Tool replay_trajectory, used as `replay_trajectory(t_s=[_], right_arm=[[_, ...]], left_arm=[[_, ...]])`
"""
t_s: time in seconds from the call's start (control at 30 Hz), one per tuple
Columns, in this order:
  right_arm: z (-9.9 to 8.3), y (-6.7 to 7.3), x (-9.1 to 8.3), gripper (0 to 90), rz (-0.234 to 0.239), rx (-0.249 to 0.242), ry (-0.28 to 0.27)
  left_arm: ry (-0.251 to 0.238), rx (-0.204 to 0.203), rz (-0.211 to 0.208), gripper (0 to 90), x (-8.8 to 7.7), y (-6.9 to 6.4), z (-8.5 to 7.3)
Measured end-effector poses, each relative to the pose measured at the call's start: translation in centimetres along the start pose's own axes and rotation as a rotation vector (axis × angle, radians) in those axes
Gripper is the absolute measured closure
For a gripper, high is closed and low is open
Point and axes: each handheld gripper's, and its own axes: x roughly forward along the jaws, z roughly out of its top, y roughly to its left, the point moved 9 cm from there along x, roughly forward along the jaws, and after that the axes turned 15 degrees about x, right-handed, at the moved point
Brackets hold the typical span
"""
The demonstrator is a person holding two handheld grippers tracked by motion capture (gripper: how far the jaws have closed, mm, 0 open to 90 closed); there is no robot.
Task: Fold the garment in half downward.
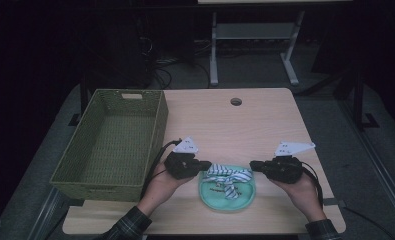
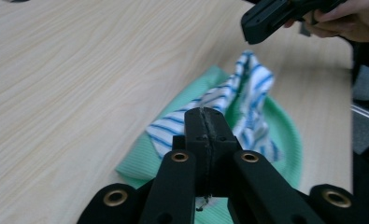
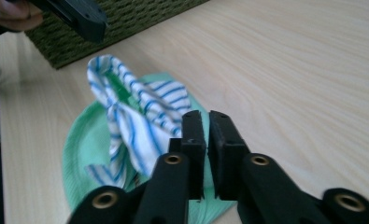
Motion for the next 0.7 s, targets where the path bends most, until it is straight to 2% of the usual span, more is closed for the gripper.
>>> replay_trajectory(t_s=[0.13,0.3,0.7], right_arm=[[0.4,-0.5,0.7,89.8,-0.013,-0.007,0.007],[1.1,-0.4,1.7,90.0,-0.01,-0.007,0.009],[0.4,0.5,2.4,90.0,0.008,-0.037,0.036]], left_arm=[[0.013,-0.015,0.025,89.6,0.5,1.0,-0.3],[0.011,-0.053,0.012,89.6,1.3,1.7,-0.9],[0.025,-0.049,-0.048,89.3,1.9,0.3,-2.0]])
